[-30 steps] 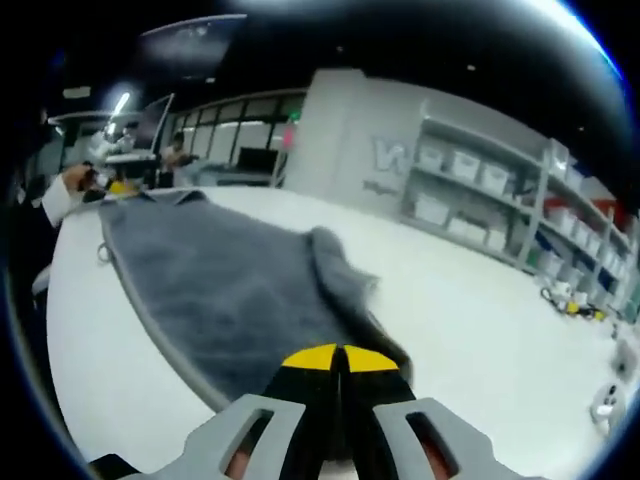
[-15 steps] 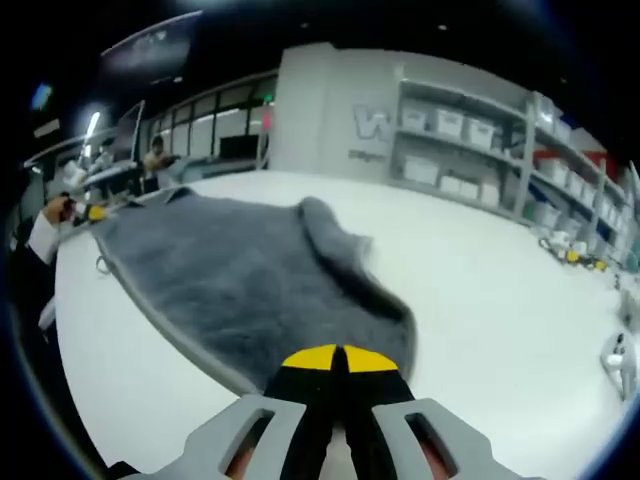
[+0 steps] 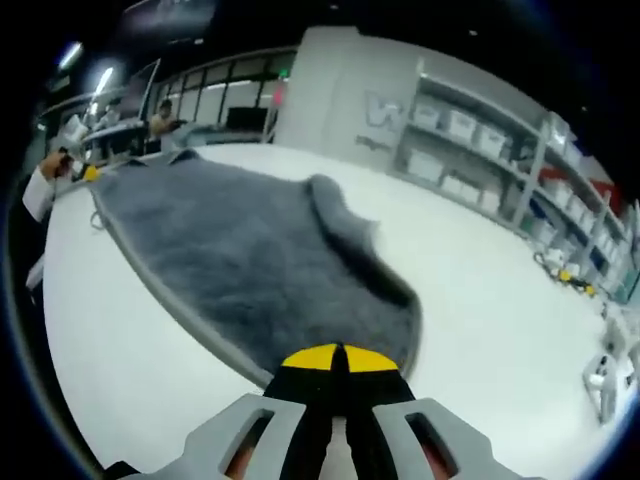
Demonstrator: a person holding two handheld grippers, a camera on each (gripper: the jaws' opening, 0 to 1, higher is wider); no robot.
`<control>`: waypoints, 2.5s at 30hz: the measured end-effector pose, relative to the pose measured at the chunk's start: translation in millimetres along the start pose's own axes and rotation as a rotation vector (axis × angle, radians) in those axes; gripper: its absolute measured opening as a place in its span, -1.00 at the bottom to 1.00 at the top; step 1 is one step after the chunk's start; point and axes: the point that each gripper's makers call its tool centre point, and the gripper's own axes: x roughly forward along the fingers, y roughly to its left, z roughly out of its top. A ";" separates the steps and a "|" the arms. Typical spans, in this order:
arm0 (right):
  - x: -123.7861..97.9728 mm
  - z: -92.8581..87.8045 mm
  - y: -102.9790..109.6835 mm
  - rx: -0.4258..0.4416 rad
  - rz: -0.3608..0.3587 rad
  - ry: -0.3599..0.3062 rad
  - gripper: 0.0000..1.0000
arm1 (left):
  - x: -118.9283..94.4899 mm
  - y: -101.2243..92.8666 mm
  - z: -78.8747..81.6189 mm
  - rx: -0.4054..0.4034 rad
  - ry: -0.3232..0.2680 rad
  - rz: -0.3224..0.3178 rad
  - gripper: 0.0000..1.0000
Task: Open the folded towel by lifting each exposed corner and separating the folded layers until the towel lies flat within the target outline without major curled edges
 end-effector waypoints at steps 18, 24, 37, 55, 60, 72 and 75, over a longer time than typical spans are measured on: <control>-12.1 -4.3 9.2 0.034 0.047 0.018 -1.00 | -10.6 5.2 -8.1 -0.032 0.028 0.040 -0.99; -15.4 -6.7 11.5 0.048 0.071 0.035 -1.00 | -12.2 7.6 -9.2 -0.040 0.029 0.048 -0.99; -24.5 -9.6 24.3 0.026 0.126 0.076 -1.00 | -14.1 15.9 -9.4 -0.043 0.039 0.082 -0.99; -16.1 21.8 23.2 -0.137 0.145 -0.026 -1.00 | -12.1 -8.3 43.1 0.077 -0.166 -0.008 -0.71; -11.0 31.9 25.5 -0.122 0.150 -0.085 -1.00 | -5.8 -9.7 59.8 0.090 -0.212 0.003 -0.56; -12.6 48.8 27.6 -0.023 0.165 -0.211 -0.64 | 10.0 -26.9 89.9 0.140 -0.299 -0.019 -0.17; -14.2 51.6 27.2 0.006 0.170 -0.240 -0.54 | 14.1 -29.0 99.6 0.141 -0.331 -0.014 0.01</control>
